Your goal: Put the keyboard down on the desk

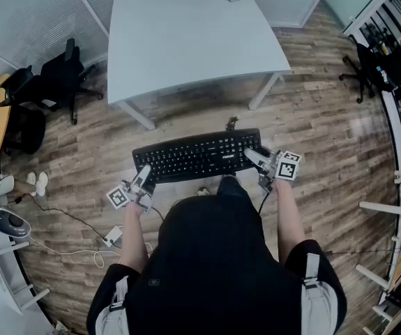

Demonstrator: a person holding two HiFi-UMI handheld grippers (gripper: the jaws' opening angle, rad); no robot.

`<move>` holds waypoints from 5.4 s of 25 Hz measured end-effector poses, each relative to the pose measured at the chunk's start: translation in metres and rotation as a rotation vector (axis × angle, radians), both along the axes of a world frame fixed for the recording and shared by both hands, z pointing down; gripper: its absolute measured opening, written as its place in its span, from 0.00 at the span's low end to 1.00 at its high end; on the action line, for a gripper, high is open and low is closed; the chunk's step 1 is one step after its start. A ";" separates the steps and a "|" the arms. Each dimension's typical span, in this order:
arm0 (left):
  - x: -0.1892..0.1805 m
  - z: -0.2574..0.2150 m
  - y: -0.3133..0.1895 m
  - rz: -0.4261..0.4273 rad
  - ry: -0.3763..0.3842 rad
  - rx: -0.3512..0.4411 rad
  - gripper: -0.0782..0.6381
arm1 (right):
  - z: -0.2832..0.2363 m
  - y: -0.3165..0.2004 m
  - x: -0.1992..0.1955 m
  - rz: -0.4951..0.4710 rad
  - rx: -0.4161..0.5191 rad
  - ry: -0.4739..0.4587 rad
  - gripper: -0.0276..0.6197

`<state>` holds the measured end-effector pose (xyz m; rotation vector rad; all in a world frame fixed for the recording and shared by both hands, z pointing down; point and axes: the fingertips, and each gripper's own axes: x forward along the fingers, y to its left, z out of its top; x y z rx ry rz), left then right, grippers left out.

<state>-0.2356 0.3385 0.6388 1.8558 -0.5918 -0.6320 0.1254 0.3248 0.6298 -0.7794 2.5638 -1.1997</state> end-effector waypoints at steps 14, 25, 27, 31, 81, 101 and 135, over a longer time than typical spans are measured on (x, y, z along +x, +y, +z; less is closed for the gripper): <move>0.001 -0.003 0.006 0.011 -0.004 0.006 0.26 | -0.001 0.012 -0.002 0.000 -0.006 -0.009 0.25; 0.002 0.001 0.006 -0.008 -0.007 -0.006 0.26 | 0.003 0.007 -0.001 -0.012 -0.023 0.008 0.26; 0.002 0.001 0.007 -0.010 -0.011 -0.004 0.26 | 0.004 0.007 0.000 -0.017 -0.025 0.011 0.26; 0.005 0.003 0.004 -0.015 -0.013 -0.010 0.26 | 0.008 0.003 0.002 -0.026 -0.035 0.018 0.26; 0.136 -0.012 -0.143 -0.214 -0.068 -0.030 0.26 | 0.021 -0.207 0.126 -0.216 -0.079 -0.015 0.26; 0.114 0.002 -0.216 -0.192 -0.069 -0.045 0.26 | 0.031 -0.266 0.105 -0.181 -0.113 -0.009 0.27; 0.030 0.022 -0.460 -0.012 -0.270 -0.054 0.29 | 0.046 -0.457 0.028 -0.035 -0.181 0.156 0.33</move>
